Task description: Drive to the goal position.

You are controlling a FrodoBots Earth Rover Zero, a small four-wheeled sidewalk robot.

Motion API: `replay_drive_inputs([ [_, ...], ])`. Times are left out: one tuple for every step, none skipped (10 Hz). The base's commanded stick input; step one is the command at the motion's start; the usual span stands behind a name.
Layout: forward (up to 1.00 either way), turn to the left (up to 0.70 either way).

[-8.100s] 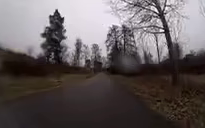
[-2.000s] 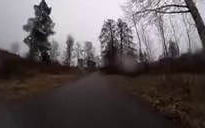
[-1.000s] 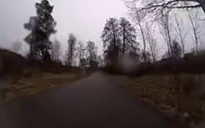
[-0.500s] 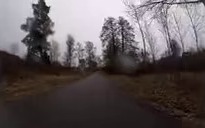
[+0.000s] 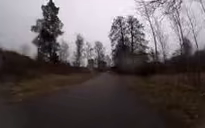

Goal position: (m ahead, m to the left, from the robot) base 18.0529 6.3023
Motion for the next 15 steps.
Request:
replay_drive_inputs([
  [0.7,0.0],
  [0.7,0.0],
  [0.7,0.0],
  [0.7,0.0],
  [0.7,0.0],
  [0.7,0.0],
  [0.7,0.0],
  [0.7,0.0],
  [0.7,0.0],
  [0.7,0.0],
  [0.7,0.0],
  [0.7,0.0],
  [0.7,0.0],
  [0.7,0.0],
  [0.7,0.0],
])
